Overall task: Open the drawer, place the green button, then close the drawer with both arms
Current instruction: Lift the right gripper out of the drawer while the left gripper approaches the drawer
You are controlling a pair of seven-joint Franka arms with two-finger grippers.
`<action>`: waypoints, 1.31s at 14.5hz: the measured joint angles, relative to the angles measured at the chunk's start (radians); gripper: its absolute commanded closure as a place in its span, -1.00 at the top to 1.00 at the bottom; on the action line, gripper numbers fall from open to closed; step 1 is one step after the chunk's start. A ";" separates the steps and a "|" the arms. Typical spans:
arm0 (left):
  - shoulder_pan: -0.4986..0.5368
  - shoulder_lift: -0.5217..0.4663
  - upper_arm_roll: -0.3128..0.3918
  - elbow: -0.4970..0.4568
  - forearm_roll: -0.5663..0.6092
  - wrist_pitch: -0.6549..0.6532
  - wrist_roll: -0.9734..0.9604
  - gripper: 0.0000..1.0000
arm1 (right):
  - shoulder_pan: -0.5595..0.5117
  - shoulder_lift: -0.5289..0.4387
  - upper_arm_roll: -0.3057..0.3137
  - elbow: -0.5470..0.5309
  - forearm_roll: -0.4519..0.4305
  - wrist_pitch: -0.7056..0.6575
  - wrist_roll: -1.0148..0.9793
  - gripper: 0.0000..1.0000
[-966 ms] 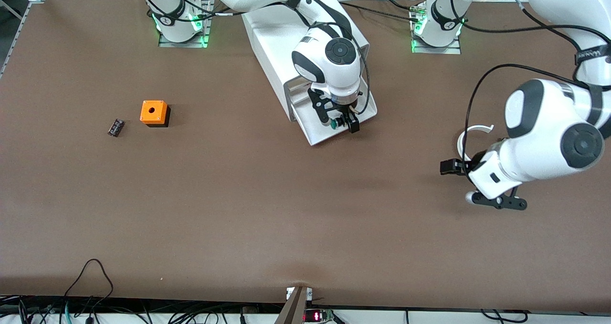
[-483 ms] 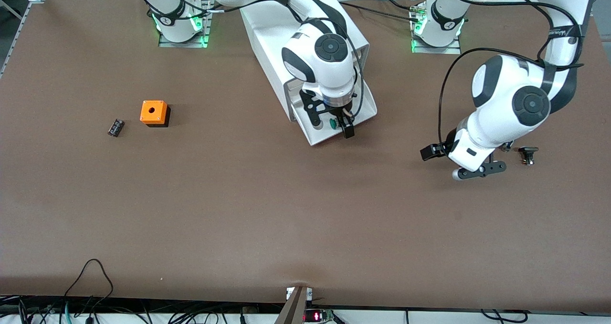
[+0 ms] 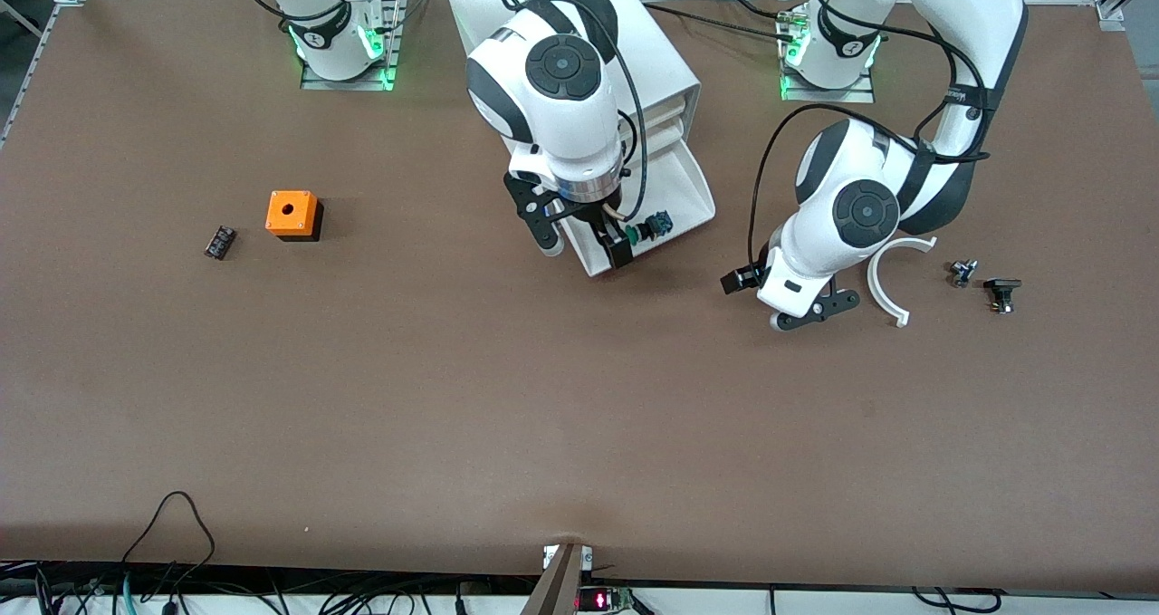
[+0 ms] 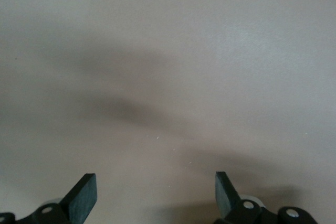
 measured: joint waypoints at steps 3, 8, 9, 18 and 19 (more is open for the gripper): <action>-0.095 0.068 -0.005 -0.006 0.000 0.087 -0.022 0.98 | -0.143 -0.076 -0.013 0.012 0.070 -0.135 -0.327 1.00; -0.109 0.095 0.003 0.003 0.000 0.105 -0.031 0.98 | -0.185 -0.114 0.005 -0.002 0.087 -0.166 -0.400 1.00; -0.109 0.095 0.005 0.004 0.000 0.106 -0.031 0.98 | -0.180 -0.114 0.006 -0.006 0.087 -0.165 -0.402 1.00; -0.120 0.110 0.002 0.005 0.000 0.135 -0.039 0.99 | -0.255 -0.136 -0.031 -0.007 0.086 -0.242 -0.634 1.00; -0.120 0.111 0.002 0.007 0.000 0.137 -0.042 0.98 | -0.259 -0.137 -0.037 -0.007 0.086 -0.246 -0.658 1.00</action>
